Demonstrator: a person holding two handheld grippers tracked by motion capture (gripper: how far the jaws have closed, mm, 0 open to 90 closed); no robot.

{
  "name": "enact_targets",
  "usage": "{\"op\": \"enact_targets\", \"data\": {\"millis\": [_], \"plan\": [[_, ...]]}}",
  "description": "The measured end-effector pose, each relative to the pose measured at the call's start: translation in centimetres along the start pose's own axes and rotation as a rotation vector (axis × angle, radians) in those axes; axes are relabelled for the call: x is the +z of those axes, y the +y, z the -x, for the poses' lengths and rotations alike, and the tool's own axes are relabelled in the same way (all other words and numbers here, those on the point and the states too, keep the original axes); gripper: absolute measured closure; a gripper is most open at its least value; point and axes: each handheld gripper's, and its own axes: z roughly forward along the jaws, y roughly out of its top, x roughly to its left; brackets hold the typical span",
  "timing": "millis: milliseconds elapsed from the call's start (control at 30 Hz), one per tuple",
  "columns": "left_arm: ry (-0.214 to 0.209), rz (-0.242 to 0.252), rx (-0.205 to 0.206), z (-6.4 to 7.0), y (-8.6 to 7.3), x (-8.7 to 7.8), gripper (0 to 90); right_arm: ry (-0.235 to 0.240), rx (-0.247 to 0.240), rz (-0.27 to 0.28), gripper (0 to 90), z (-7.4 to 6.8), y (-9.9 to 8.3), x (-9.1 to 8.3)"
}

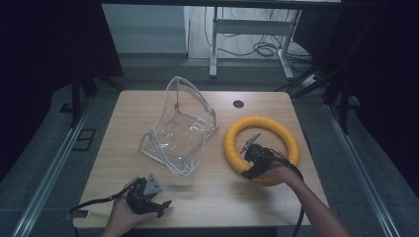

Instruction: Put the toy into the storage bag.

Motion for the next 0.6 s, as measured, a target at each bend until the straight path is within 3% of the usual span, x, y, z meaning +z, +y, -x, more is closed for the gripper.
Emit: {"op": "enact_targets", "data": {"millis": [400,600], "plan": [[-0.002,-0.005,0.002,0.0,0.0,0.0,16.9,0.037,-0.038,-0.114,35.2,0.1,0.1,2.1],[-0.001,-0.010,0.008,0.0,0.0,0.1,17.0,0.060,-0.048,-0.140,40.7,0.5,0.2,2.6]]}}
